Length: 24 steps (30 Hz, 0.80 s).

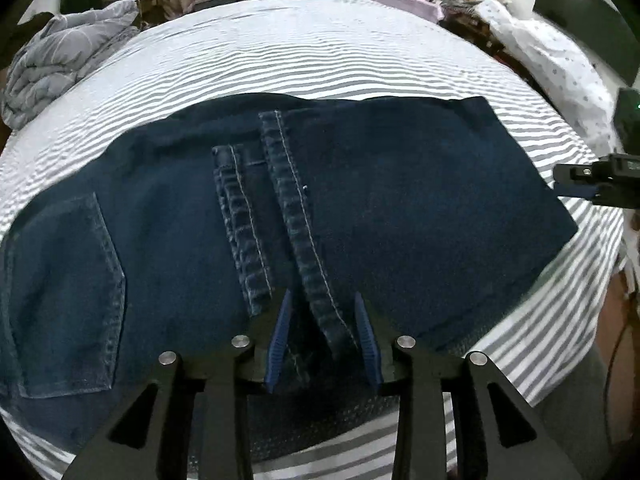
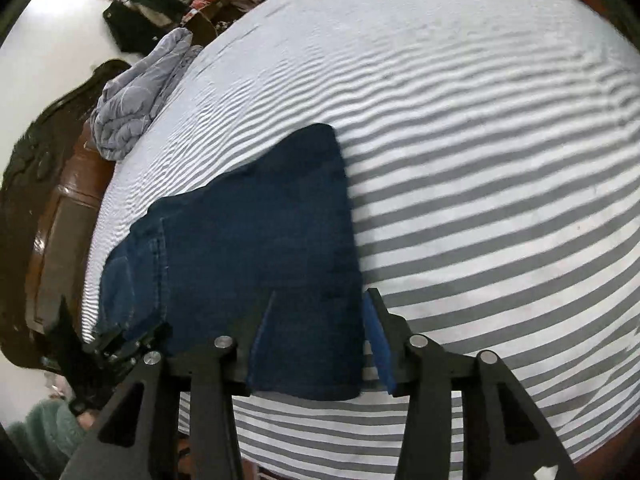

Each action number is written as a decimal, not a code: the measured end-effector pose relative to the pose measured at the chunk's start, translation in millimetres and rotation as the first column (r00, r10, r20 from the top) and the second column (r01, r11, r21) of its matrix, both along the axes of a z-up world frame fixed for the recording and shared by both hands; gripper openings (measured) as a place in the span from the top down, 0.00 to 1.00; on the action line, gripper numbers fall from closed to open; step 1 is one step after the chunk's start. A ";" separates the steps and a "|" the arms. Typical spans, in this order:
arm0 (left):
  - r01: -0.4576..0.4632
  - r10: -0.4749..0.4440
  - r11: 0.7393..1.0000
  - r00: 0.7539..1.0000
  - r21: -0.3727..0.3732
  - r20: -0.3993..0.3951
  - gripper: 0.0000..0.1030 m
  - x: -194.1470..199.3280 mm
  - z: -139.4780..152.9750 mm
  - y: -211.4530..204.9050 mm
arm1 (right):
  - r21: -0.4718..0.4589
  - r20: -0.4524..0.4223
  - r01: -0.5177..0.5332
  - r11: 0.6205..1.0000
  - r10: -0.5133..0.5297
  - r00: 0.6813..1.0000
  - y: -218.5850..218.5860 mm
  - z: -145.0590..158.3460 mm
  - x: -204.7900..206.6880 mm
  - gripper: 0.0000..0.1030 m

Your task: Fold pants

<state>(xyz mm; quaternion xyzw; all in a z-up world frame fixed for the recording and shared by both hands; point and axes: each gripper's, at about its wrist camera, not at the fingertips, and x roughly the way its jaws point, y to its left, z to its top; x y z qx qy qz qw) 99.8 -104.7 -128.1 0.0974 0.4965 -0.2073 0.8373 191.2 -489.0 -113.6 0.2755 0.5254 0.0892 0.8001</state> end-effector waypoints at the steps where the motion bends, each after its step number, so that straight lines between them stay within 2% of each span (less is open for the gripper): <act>1: -0.002 0.002 1.000 1.000 -0.015 0.004 0.66 -1.6 0.0 1.9 | 0.032 -0.004 -0.001 0.999 0.001 1.000 -4.6 -4.7 0.7 0.59; 3: -0.012 0.012 1.000 1.000 -0.018 -0.004 0.66 -0.5 -1.2 0.8 | 0.089 -0.014 -0.014 0.996 0.016 1.000 -11.1 -13.5 3.1 0.59; 7: -0.026 0.026 1.000 1.000 -0.011 0.000 0.65 2.8 -6.2 -2.4 | 0.104 -0.017 -0.027 0.994 0.029 0.999 -12.7 -29.5 11.6 0.59; 10: -0.023 0.023 1.000 1.000 -0.013 0.007 0.65 3.3 -8.2 -3.3 | 0.233 0.026 -0.079 0.969 0.075 0.997 -11.8 -42.5 19.1 0.59; 12: -0.023 0.023 1.000 1.000 -0.017 0.013 0.65 1.6 -7.6 -1.3 | 0.274 0.046 -0.112 0.955 0.103 0.994 -9.9 -51.0 25.1 0.59; 14: -0.028 0.029 0.999 0.999 -0.020 0.022 0.64 0.1 -8.1 -0.5 | 0.296 0.057 -0.117 0.948 0.105 0.993 -10.7 -57.9 28.7 0.69; 16: -0.035 0.035 0.999 0.999 -0.020 0.033 0.64 -1.1 -9.0 -0.7 | 0.331 0.043 -0.096 0.939 0.087 0.995 -16.4 -64.3 32.3 0.72; 24: -0.042 0.044 0.999 0.998 -0.026 0.051 0.64 -3.4 -10.4 0.4 | 0.313 0.043 -0.090 0.945 0.081 0.996 -13.1 -63.1 25.5 0.74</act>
